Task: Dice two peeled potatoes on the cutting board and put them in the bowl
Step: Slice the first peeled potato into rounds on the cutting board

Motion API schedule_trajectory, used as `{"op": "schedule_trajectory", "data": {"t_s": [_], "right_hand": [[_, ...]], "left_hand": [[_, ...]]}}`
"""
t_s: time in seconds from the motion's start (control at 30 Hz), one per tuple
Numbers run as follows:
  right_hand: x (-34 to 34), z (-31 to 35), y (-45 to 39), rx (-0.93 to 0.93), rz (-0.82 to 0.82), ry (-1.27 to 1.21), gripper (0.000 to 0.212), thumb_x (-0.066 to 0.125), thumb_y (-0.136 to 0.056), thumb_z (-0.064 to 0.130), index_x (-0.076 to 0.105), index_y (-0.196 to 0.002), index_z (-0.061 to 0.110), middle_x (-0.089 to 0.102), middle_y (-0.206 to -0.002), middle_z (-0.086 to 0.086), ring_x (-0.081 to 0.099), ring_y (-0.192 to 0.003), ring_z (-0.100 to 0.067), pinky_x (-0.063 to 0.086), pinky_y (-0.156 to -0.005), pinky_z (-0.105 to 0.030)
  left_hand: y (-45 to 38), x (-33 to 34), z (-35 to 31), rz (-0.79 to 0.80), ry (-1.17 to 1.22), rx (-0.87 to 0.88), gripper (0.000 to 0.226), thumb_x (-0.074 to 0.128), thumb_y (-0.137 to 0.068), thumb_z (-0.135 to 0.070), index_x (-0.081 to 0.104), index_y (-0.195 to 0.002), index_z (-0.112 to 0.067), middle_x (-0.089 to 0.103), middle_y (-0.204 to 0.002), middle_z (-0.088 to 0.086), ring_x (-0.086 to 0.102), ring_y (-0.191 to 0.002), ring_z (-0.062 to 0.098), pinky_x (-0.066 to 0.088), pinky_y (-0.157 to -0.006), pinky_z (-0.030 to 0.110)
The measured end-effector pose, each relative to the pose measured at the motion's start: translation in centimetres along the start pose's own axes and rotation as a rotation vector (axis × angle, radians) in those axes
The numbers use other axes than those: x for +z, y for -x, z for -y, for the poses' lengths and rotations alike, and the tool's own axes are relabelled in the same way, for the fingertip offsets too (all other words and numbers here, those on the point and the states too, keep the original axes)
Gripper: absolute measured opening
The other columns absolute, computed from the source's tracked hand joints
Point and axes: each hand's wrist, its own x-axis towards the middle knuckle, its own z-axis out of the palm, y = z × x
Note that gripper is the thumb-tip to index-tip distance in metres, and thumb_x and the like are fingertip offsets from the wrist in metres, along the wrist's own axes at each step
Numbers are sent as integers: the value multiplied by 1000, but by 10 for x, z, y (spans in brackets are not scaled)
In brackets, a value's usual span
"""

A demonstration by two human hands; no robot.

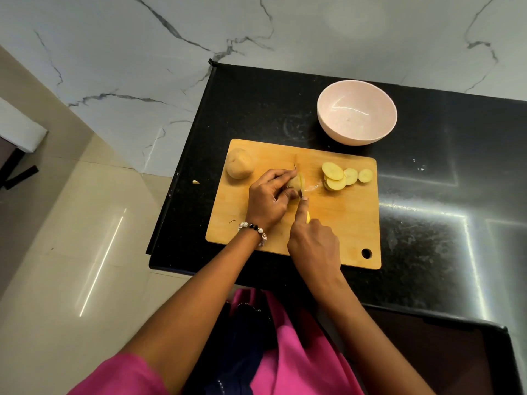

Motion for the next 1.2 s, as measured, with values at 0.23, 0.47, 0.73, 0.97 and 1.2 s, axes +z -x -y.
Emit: {"op": "schedule_trajectory", "data": {"t_s": [0.23, 0.47, 0.73, 0.97, 1.2], "right_hand": [[12, -15, 12, -39, 66, -18, 62, 27, -100, 15, -8, -150, 11, 56, -105, -14, 61, -85, -33, 36, -62, -35], [8, -59, -3, -15, -40, -31, 60, 34, -100, 24, 4, -152, 20, 58, -100, -13, 60, -76, -33, 37, -57, -33], [6, -62, -3, 90, -194, -498, 49, 48, -94, 10, 42, -142, 14, 60, -61, -12, 52, -51, -23, 34, -51, -30], [-17, -35, 5, -21, -239, -498, 49, 49, -93, 8, 42, -141, 10, 60, -58, -9, 48, -47, -21, 31, -49, -31], [-26, -23, 6, 7, -77, -306, 58, 40, -96, 20, 21, -151, 20, 62, -81, -11, 56, -71, -29, 36, -56, -33]], "left_hand": [[-1, 0, -1, 8, 3, -33, 39, 73, -77, -9, 67, -116, -8, 65, -111, 5, 57, -102, 7, 45, -91, 11], [0, -1, -1, 18, 42, -33, 39, 71, -78, -9, 65, -117, -7, 64, -111, 4, 60, -102, 10, 54, -87, 29], [1, -1, -1, 44, 58, -65, 41, 71, -79, -12, 64, -120, -8, 63, -114, 4, 60, -104, 14, 55, -88, 34], [-1, -4, -1, 72, 70, -65, 45, 74, -78, -14, 62, -121, -6, 61, -117, 5, 58, -109, 12, 53, -91, 30], [-2, -5, -1, 64, 127, -119, 48, 77, -75, -12, 63, -119, -4, 63, -120, 6, 57, -110, 8, 51, -92, 22]]}}
